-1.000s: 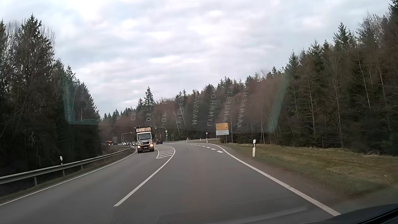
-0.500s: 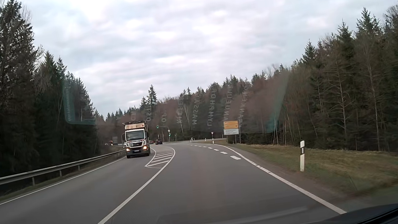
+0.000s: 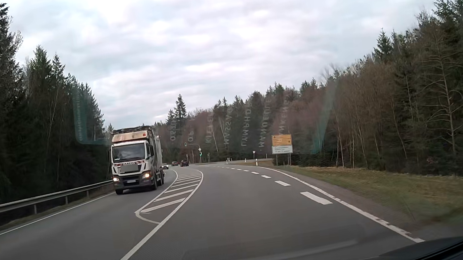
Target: Follow the waypoints while adhering to traffic rules and regulations
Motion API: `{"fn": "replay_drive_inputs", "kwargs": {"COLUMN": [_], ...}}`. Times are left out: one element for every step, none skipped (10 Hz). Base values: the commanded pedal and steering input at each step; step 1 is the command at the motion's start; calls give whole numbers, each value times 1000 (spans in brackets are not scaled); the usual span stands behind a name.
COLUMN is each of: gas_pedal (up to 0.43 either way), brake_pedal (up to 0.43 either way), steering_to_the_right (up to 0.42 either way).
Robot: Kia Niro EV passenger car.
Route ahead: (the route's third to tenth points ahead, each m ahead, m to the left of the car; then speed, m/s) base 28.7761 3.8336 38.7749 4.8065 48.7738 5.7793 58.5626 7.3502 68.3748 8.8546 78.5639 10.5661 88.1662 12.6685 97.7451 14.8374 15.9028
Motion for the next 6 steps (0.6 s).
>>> {"fn": "replay_drive_inputs", "kwargs": {"gas_pedal": [47, 47, 47, 47, 47, 47], "brake_pedal": [0, 0, 0, 0, 0, 0], "steering_to_the_right": [-8, -8, -8, -8, -8, -8]}}
